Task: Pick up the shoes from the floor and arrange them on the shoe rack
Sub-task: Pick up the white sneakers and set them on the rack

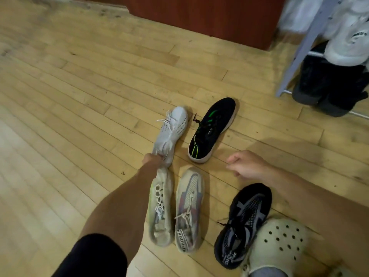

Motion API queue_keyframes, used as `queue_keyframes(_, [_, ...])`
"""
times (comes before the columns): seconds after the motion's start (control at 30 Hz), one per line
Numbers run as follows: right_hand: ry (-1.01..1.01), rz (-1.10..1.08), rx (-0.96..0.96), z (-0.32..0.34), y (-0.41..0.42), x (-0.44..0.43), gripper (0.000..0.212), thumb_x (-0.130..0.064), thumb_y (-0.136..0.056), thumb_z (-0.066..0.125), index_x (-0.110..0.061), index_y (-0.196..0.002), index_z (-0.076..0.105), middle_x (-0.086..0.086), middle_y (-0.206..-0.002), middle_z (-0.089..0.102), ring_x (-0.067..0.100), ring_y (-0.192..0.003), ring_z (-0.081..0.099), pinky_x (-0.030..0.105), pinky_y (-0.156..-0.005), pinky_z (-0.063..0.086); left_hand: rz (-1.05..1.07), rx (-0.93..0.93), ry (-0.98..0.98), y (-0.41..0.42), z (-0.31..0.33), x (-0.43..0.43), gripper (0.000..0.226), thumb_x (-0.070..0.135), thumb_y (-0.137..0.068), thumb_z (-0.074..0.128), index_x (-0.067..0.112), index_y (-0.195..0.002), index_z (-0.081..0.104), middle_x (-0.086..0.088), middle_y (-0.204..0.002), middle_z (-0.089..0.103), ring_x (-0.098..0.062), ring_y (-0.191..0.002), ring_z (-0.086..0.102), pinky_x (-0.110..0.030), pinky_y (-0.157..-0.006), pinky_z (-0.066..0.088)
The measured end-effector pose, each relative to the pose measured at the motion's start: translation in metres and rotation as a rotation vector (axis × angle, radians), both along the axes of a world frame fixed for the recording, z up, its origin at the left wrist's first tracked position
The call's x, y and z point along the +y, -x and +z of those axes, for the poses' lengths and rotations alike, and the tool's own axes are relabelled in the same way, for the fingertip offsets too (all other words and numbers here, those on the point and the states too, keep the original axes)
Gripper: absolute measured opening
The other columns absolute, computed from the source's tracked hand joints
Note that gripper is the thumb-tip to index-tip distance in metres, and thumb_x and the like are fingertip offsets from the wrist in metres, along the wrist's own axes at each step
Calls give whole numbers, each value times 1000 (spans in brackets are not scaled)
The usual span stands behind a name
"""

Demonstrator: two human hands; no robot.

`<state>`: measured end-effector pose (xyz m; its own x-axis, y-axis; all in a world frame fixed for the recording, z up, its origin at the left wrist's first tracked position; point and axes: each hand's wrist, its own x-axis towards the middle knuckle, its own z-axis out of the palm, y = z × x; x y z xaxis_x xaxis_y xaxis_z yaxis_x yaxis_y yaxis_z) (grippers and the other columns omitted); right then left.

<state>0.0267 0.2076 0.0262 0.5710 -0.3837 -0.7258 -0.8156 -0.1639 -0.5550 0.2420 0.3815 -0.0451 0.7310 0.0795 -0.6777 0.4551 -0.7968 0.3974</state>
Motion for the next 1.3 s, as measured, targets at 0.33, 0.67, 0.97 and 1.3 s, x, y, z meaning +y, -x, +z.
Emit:
queue_keyframes(0.33, [-56,-114,-10,-3,17,-10,26,-23,-92,57,-15,-116,64,7,-109,67,22,-99,65,35,-85,57,-101,47,29,17,-15,-25,59,40,-73,77,-7,-105,60,-10,-86,55,-22,-84,52,-31,-68,38])
queue_keyframes(0.67, [71,2,-42,70,-7,0,19,-19,-91,54,-7,-99,66,10,-96,67,22,-84,63,29,-65,50,296,297,573,17,82,-49,22,17,-83,70,3,-82,54,-14,-88,55,-23,-70,56,-25,-40,53])
queue_keyframes(0.97, [517,68,-38,204,47,-27,29,-24,-93,47,-9,-68,47,2,-66,44,18,-60,47,26,-52,34,-134,388,847,95,228,-116,11,3,-90,55,11,-88,62,-11,-89,60,-22,-78,60,-32,-55,59])
queue_keyframes(1.3, [313,-828,-633,275,212,-75,43,-35,-86,66,-1,-111,65,9,-98,69,20,-82,64,34,-73,59,-779,245,905,271,353,-201,21,-13,-80,59,4,-91,67,-5,-75,73,-17,-68,68,-28,-62,59])
